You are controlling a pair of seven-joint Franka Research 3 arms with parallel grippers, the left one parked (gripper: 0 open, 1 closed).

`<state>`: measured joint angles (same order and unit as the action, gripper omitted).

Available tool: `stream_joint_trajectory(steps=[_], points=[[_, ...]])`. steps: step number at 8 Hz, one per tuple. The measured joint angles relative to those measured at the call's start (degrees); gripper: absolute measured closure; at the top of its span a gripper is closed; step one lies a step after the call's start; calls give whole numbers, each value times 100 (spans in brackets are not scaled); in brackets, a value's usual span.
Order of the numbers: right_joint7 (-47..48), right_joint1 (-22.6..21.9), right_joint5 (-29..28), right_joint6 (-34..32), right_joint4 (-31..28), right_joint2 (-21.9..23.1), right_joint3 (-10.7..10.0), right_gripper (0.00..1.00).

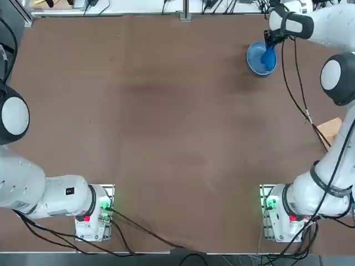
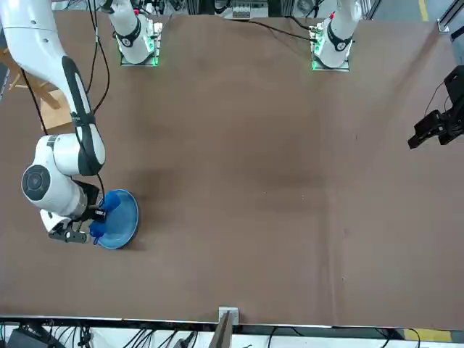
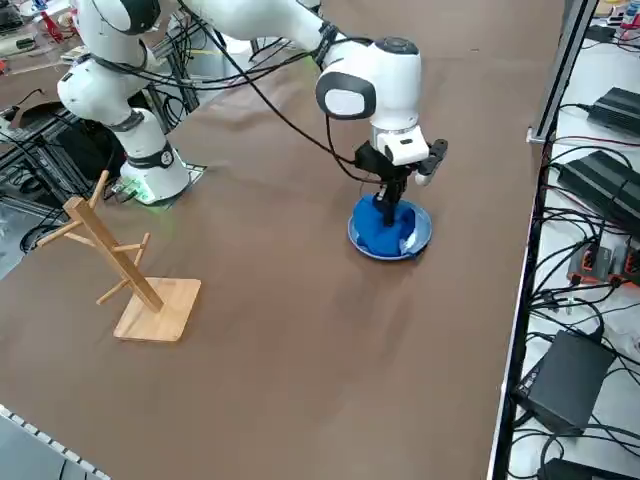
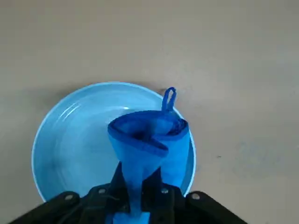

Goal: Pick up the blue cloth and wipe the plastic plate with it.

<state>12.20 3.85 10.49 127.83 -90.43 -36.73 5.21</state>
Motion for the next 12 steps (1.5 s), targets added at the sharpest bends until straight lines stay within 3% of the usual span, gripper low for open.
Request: stream_joint_trajectory(steps=[7,12], points=[[17,18,4,207,-224,-372,5,92],[72,-23,4,388,-332,-358,7,92]])
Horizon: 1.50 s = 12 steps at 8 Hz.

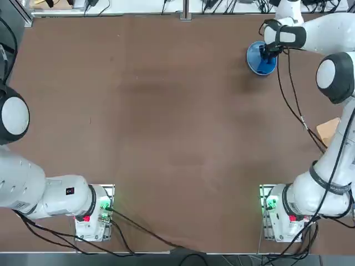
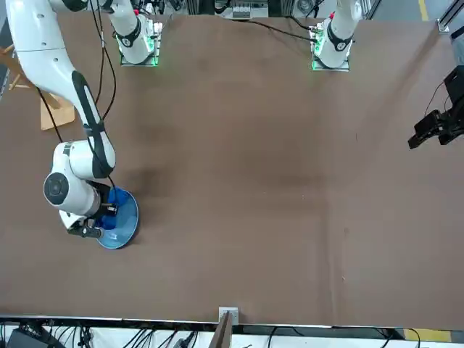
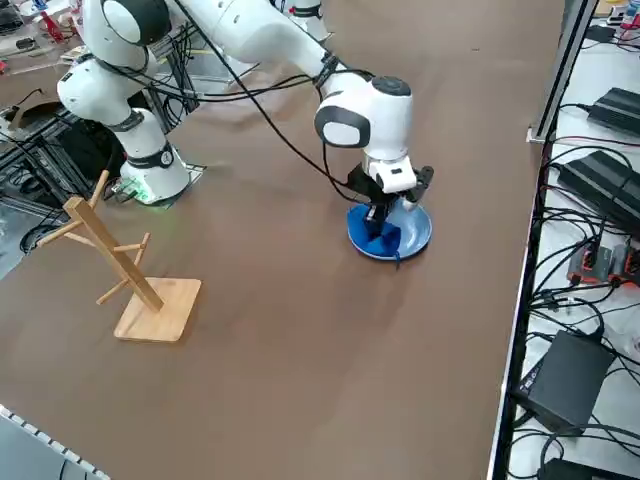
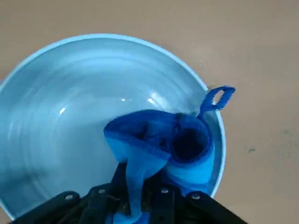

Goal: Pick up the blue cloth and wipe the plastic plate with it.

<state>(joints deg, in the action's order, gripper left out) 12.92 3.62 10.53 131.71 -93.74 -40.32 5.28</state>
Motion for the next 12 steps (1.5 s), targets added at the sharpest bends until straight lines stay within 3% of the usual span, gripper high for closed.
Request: stream_joint_trajectory(steps=[5,9,12], points=[[447,-453,-255,153,181,-74,5,92],[338,-392,-165,569,875,-620,1,92],[-93,-48,96,714,998,-728,28,92]])
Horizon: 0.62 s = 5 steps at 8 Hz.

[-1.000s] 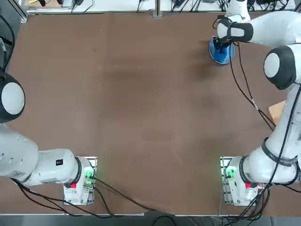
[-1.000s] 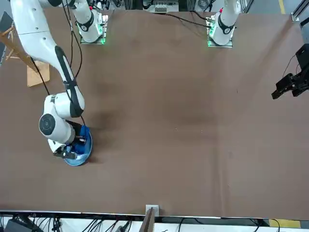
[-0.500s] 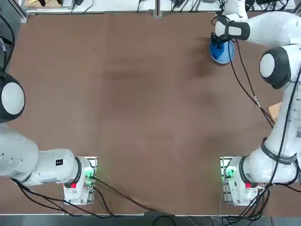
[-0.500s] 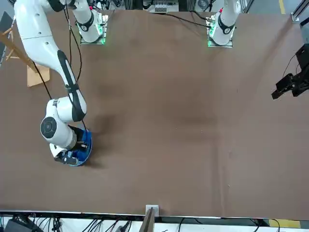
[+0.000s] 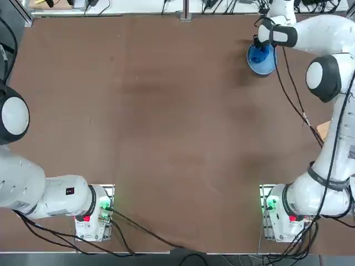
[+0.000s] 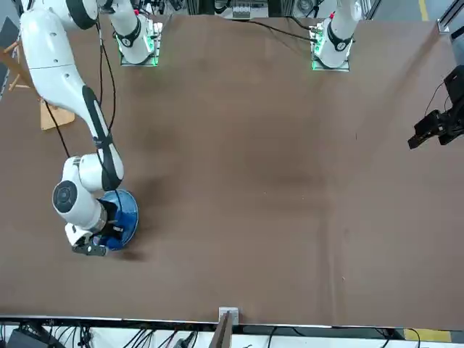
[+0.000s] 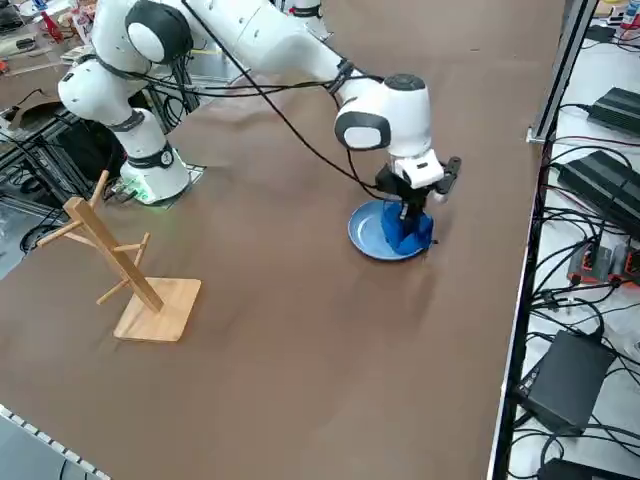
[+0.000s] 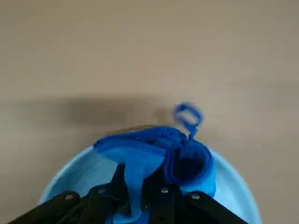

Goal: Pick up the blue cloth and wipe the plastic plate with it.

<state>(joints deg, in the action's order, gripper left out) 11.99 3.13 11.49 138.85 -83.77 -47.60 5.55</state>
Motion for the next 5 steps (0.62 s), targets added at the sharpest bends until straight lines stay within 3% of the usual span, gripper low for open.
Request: stream_joint_trajectory(steps=[5], points=[[-160,228,81,28,-202,105,109,92]])
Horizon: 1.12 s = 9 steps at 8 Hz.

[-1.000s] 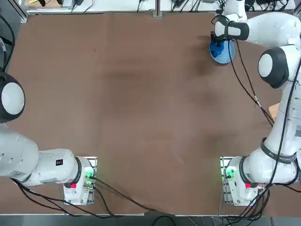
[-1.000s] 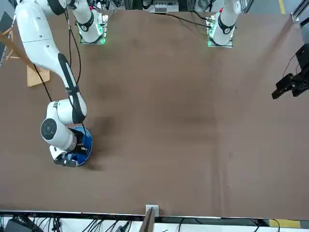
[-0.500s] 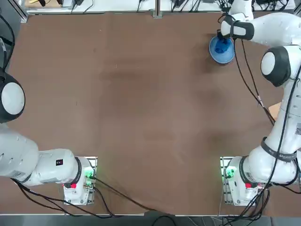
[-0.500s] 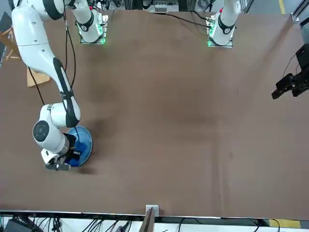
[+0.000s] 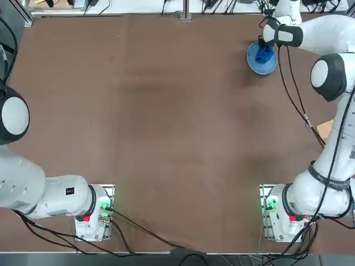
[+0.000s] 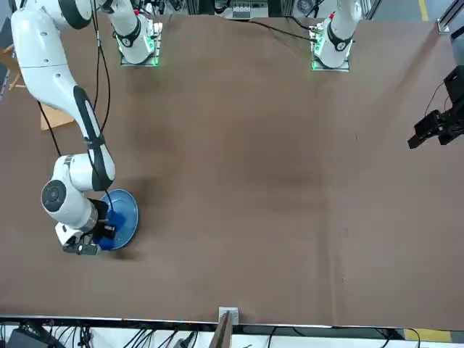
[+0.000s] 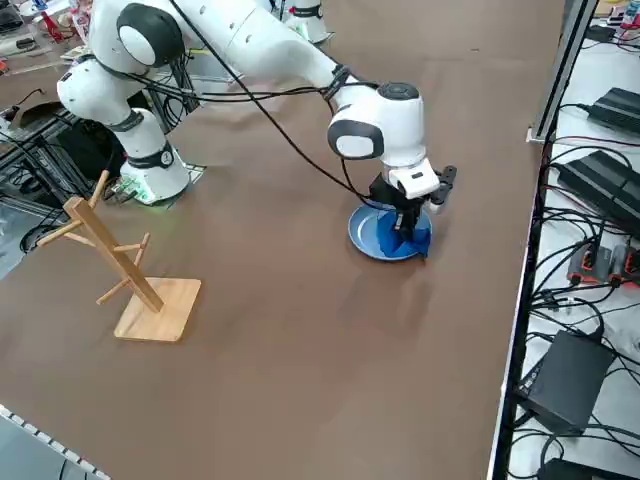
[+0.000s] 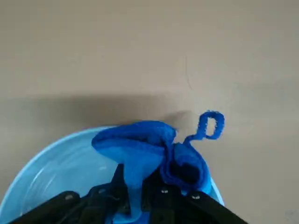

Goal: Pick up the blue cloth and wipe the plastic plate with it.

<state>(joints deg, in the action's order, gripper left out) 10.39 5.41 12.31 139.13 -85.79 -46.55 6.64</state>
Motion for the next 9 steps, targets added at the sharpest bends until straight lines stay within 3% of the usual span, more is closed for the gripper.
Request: stream_joint_trajectory(steps=[2,4,6,9], points=[[1,-8,22,-29,-281,177,0,92],[131,-119,33,-465,-498,371,2,92],[596,-411,75,-833,-523,435,-22,92],[924,-634,86,-749,-313,314,-26,92]])
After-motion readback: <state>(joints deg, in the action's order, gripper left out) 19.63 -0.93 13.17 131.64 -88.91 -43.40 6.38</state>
